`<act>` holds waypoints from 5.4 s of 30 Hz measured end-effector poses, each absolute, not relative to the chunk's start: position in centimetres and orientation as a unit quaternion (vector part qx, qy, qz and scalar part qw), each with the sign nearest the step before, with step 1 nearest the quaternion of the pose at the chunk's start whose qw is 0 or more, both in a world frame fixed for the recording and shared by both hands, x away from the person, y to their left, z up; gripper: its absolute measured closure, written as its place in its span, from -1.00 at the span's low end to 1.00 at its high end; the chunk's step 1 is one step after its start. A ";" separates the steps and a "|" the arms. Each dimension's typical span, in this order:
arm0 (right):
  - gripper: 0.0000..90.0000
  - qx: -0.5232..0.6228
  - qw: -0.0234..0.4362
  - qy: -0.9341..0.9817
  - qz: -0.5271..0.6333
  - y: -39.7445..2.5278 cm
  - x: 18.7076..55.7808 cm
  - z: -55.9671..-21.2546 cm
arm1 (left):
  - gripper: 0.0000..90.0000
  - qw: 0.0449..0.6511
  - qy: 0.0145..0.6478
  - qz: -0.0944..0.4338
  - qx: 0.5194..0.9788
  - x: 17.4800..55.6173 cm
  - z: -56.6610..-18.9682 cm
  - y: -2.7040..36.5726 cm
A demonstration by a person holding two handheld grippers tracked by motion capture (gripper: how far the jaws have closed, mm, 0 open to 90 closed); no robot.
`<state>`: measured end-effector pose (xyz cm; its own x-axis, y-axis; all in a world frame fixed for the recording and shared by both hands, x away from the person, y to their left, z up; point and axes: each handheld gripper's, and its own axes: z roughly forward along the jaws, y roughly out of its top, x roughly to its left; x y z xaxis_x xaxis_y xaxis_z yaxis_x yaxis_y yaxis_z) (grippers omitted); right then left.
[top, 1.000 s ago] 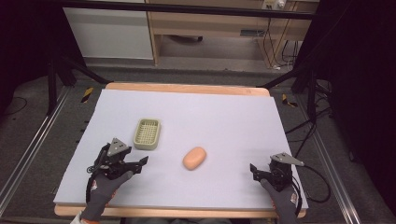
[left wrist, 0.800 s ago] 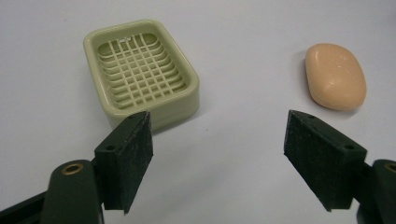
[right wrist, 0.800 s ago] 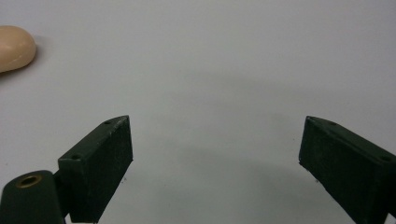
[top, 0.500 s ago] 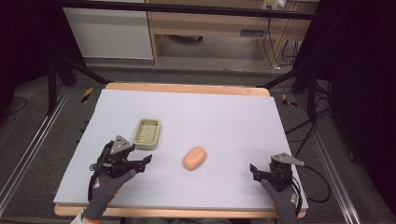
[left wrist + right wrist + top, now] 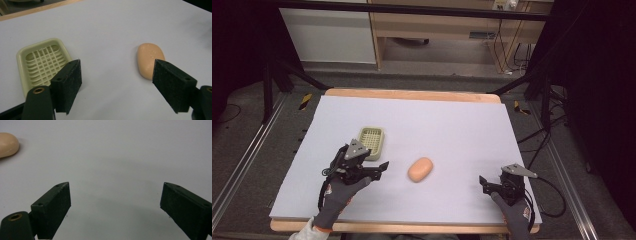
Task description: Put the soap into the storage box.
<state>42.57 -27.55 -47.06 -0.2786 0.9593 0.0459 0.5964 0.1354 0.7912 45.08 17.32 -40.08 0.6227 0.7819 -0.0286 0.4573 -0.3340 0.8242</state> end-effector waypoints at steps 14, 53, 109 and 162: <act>-0.78 0.548 0.245 0.712 0.365 -27.5 42.6 -47.1 | -0.50 0.416 0.378 0.178 0.808 45.5 -40.5 15.3; -0.78 0.547 0.243 0.714 0.363 -27.4 42.7 -47.1 | -0.52 0.391 0.348 0.146 0.839 47.5 -42.2 9.6; -0.78 0.547 0.237 0.718 0.358 -27.2 42.8 -47.2 | -0.43 0.322 0.323 0.130 0.880 49.7 -46.1 5.0; -0.78 0.549 0.234 0.720 0.354 -27.1 42.9 -47.2 | -0.30 0.328 0.327 0.128 0.877 49.2 -45.4 5.4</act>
